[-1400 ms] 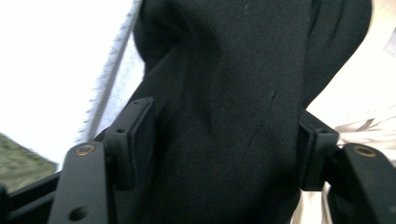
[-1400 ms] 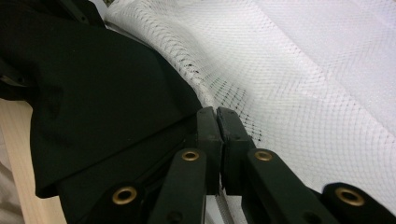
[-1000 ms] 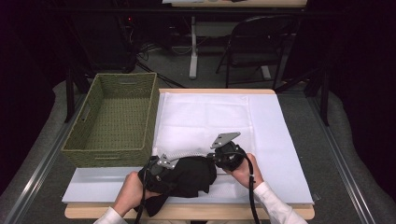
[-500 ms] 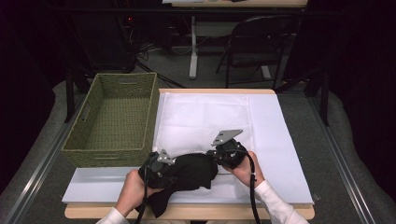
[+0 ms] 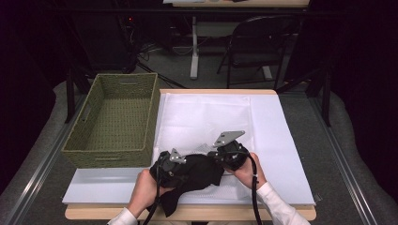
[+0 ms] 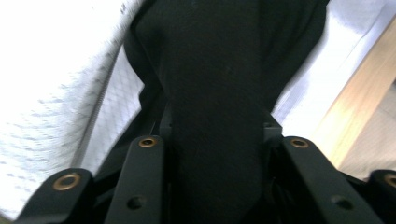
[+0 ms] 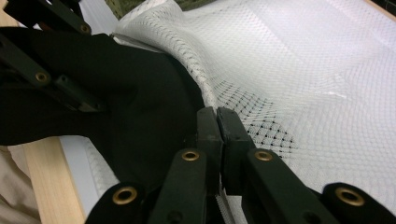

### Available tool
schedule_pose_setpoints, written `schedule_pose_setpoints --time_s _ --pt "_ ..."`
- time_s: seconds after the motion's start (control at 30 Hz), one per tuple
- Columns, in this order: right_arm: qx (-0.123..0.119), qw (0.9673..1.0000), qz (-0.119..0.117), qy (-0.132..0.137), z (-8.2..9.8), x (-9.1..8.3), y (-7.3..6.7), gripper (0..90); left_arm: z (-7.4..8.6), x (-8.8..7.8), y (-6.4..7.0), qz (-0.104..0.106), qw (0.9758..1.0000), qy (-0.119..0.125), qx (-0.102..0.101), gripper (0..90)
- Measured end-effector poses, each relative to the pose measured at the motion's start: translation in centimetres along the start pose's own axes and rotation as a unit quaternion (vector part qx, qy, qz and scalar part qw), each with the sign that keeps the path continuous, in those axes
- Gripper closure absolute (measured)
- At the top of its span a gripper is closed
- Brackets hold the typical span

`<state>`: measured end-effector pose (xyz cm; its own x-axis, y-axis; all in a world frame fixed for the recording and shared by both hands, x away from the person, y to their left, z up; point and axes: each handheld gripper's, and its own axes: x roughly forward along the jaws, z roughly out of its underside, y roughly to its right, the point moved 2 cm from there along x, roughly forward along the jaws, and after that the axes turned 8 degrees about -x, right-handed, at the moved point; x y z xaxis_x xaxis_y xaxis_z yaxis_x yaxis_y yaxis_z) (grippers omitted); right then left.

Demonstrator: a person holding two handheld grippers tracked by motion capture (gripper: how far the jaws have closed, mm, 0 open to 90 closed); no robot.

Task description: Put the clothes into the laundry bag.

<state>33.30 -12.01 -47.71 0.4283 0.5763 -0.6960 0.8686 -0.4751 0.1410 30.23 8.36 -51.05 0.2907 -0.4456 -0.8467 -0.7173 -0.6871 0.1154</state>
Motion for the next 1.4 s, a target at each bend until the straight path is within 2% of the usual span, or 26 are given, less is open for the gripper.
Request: schedule_pose_setpoints --time_s 0.13,0.2,0.23,0.43,0.6,0.67,0.7,0.8,0.87,0.97,1.17,1.4 --pt "0.002 1.0000 -0.001 -0.005 0.2 0.2 -0.1 89.1 0.3 0.1 -0.1 0.006 0.9999 -0.008 0.010 57.3" --pt "0.001 1.0000 -0.002 -0.005 0.2 0.2 -0.1 89.1 0.5 0.1 -0.2 0.008 0.9998 -0.013 0.007 47.8" --pt "-0.001 1.0000 -0.002 -0.005 0.2 0.2 -0.1 89.1 0.6 -0.1 -0.3 0.013 0.9998 -0.013 0.012 44.8" --pt "0.002 1.0000 0.000 -0.006 0.2 0.1 -0.1 89.0 1.5 -1.3 -0.2 0.010 0.9998 -0.008 0.013 26.5" --pt "0.000 1.0000 0.000 -0.006 0.2 0.1 -0.1 89.0 1.7 -1.0 -0.1 0.015 0.9997 -0.008 0.015 21.2" --pt "0.003 1.0000 0.000 -0.007 0.2 0.1 -0.1 89.1 1.8 -0.4 0.0 0.016 0.9995 -0.013 0.022 23.0" --pt "0.004 1.0000 0.000 -0.007 0.2 0.2 -0.1 89.0 1.8 -0.1 0.1 0.012 0.9995 -0.008 0.028 26.8" --pt "0.003 1.0000 -0.001 -0.008 0.2 0.2 -0.1 89.1 2.0 0.6 -0.1 0.026 0.9994 -0.006 0.025 40.2" --pt "0.002 1.0000 -0.002 -0.008 0.2 0.2 -0.1 89.1 1.9 0.7 0.0 0.026 0.9994 0.005 0.025 51.3" --pt "0.003 1.0000 -0.001 -0.006 0.2 0.2 -0.2 89.1 1.8 0.5 0.1 0.012 0.9995 0.014 0.026 63.6" --pt "0.005 1.0000 -0.007 0.002 -0.1 0.0 -0.3 89.1 0.9 -0.1 0.5 -0.007 0.9988 0.044 0.020 68.5" --pt "0.007 0.9998 -0.011 0.015 -0.6 -0.4 -0.4 89.1 -1.0 0.2 0.8 -0.027 0.9980 0.056 0.008 69.0"
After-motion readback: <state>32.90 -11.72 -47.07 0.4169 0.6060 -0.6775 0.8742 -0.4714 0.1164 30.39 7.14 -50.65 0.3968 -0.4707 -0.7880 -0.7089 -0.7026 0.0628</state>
